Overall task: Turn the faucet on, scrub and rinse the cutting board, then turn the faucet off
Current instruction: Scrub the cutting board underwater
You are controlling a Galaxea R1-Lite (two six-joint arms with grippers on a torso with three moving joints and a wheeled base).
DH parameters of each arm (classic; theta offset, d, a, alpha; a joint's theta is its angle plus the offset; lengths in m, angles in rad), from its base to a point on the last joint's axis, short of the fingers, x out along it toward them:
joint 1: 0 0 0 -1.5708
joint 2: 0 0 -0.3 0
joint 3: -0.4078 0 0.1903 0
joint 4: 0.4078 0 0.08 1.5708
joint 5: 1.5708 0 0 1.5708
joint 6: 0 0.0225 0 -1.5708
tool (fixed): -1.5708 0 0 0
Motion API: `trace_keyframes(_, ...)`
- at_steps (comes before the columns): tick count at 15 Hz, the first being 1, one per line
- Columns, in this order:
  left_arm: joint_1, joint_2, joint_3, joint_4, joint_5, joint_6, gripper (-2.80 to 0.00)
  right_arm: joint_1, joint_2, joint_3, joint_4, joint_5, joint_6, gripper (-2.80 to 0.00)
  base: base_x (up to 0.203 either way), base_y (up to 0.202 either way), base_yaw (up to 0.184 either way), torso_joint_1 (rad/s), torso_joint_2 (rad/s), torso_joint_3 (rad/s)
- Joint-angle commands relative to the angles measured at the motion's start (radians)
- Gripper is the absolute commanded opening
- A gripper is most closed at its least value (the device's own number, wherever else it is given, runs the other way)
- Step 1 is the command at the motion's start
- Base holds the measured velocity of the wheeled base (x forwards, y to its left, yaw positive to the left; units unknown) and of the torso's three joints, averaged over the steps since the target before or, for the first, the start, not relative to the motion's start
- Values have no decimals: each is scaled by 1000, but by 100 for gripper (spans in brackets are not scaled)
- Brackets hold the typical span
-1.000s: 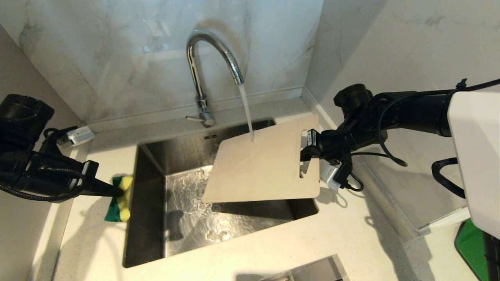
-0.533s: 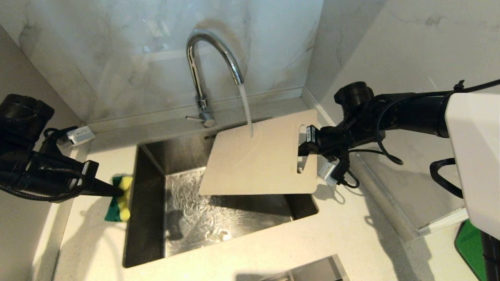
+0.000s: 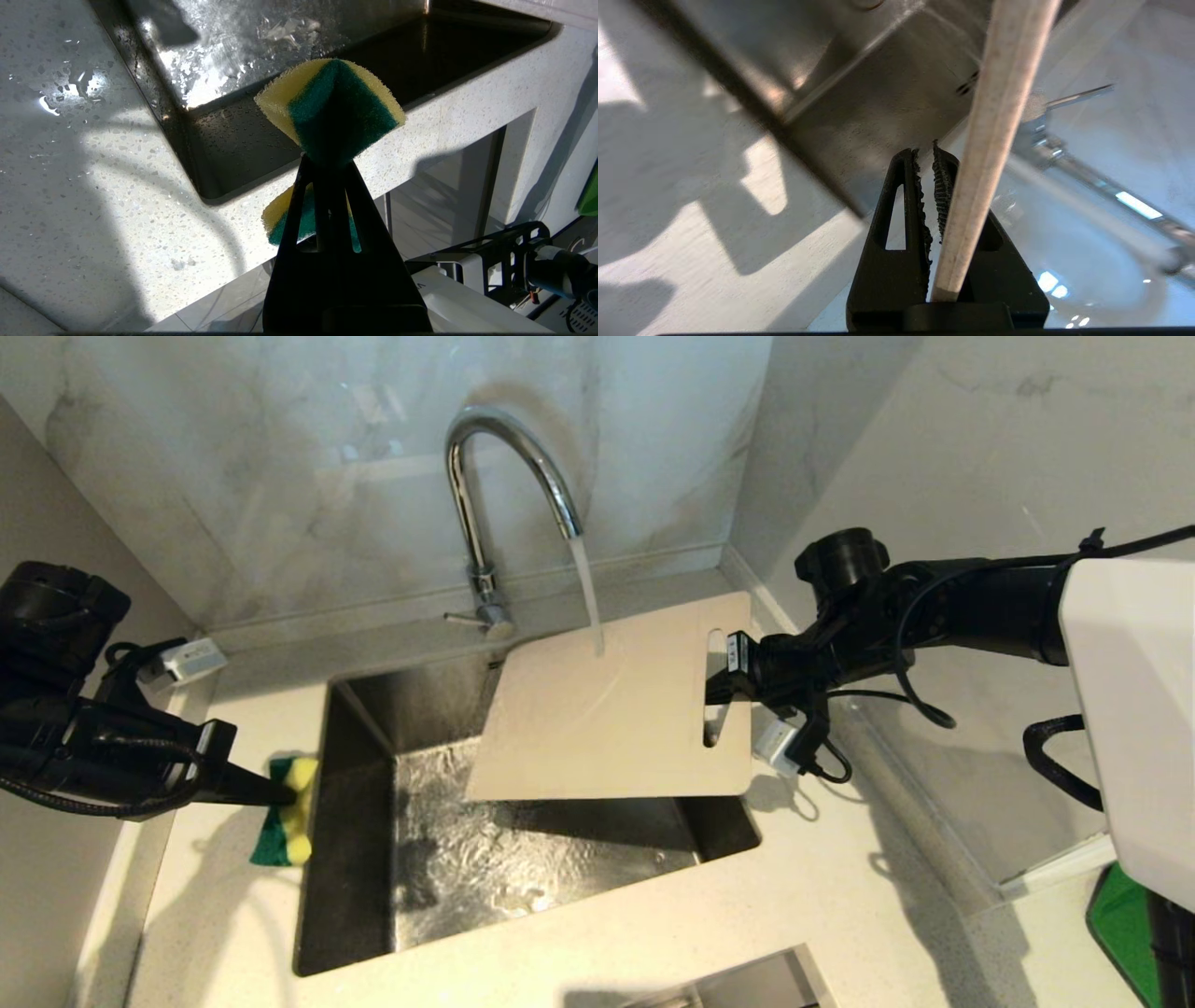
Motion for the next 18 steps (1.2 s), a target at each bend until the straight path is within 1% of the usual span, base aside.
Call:
trace_keyframes(1, 0, 2, -1, 3, -3, -1, -280, 15, 3, 1, -20, 17, -16, -280, 0, 0, 0, 0, 0, 0)
trace_keyframes(9, 1, -2, -1, 3, -3, -1, -280, 58, 19, 1, -30, 20, -16, -280, 0, 0, 0, 0, 0, 0)
trace_keyframes(18, 1, -3, -3, 3, -3, -1, -280, 77, 44, 1, -71, 24, -16, -280, 0, 0, 0, 0, 0, 0)
